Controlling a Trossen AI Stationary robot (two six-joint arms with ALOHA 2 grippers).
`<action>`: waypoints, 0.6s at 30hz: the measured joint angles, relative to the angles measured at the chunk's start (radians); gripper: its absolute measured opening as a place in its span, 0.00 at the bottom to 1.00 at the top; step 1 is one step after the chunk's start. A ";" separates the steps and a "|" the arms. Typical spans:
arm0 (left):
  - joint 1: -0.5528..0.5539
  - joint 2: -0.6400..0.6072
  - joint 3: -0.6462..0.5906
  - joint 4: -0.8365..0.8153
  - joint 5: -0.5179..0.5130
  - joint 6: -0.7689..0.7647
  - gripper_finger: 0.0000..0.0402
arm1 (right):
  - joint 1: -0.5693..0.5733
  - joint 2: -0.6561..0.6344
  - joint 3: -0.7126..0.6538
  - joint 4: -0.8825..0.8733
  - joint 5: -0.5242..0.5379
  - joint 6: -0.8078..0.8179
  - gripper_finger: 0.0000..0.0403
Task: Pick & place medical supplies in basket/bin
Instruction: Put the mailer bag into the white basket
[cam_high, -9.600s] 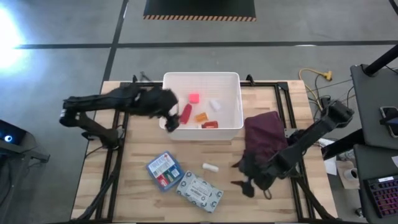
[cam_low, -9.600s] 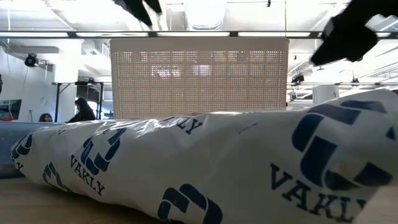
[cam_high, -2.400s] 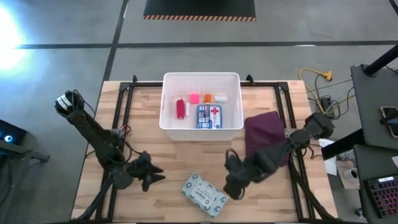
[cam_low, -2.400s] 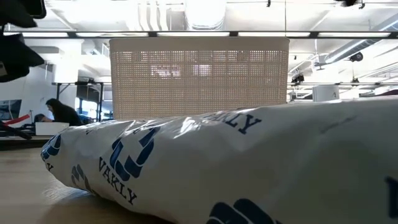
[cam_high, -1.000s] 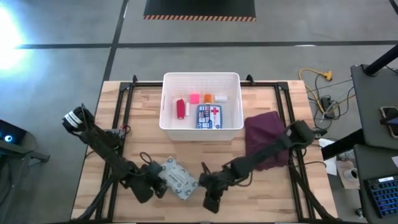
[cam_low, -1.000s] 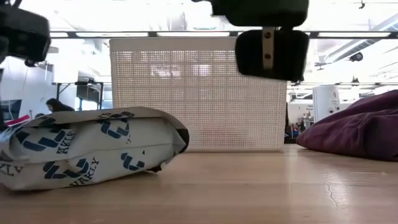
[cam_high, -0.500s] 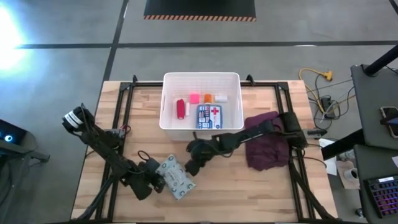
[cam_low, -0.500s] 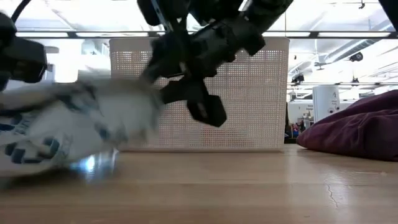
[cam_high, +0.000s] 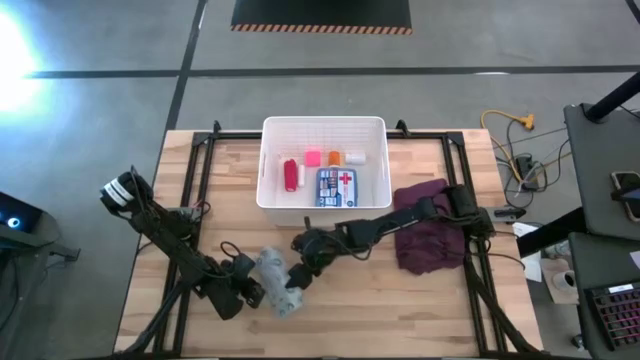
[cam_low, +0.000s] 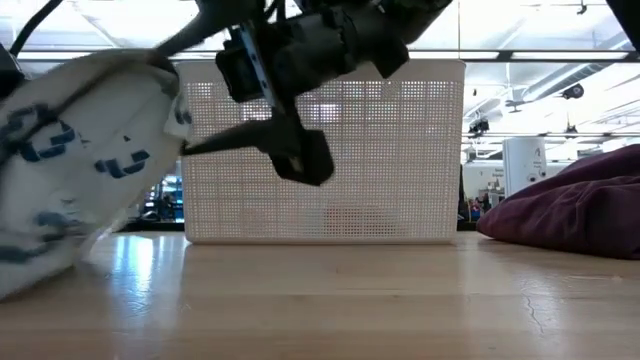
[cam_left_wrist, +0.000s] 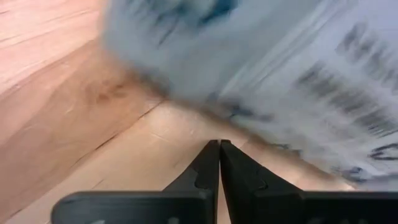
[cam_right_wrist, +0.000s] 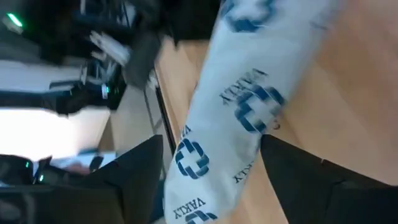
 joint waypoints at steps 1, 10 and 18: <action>0.000 0.002 -0.001 0.002 -0.001 0.000 0.00 | 0.000 0.005 0.013 0.002 0.017 -0.007 0.66; 0.000 0.004 -0.011 0.012 -0.010 0.000 0.00 | 0.007 0.132 0.141 -0.009 0.011 0.011 0.72; -0.001 0.004 -0.011 0.015 -0.015 0.001 0.00 | 0.017 0.231 0.333 -0.068 -0.024 0.005 0.71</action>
